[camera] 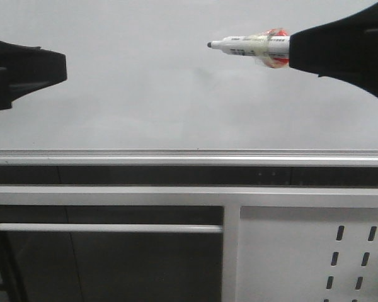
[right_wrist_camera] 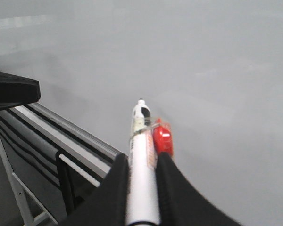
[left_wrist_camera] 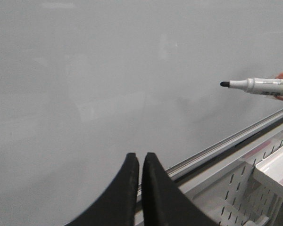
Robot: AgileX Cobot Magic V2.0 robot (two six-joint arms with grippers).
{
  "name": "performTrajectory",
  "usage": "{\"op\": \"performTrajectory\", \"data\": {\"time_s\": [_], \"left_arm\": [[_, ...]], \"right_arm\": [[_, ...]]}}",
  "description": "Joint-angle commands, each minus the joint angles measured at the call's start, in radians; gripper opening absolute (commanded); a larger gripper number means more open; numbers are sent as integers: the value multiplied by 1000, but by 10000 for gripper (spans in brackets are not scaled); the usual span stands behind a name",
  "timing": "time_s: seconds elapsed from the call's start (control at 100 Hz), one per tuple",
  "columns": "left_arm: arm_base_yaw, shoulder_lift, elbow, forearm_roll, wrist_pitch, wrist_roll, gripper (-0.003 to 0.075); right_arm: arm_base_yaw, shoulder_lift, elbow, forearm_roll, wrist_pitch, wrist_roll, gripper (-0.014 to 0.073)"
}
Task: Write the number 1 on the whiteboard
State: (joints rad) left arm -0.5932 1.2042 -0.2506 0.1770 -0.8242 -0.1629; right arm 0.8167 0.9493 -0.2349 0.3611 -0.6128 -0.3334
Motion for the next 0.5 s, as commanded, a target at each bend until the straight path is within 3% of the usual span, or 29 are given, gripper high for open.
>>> {"op": "performTrajectory", "data": {"time_s": [0.0, 0.49], "left_arm": [[-7, 8, -21, -17, -134, 0, -18], [-7, 53, -21, -43, -223, 0, -18]], "right_arm": [[4, -12, -51, -26, -68, -22, -50], [-31, 69, -98, -22, -121, -65, -50]]}}
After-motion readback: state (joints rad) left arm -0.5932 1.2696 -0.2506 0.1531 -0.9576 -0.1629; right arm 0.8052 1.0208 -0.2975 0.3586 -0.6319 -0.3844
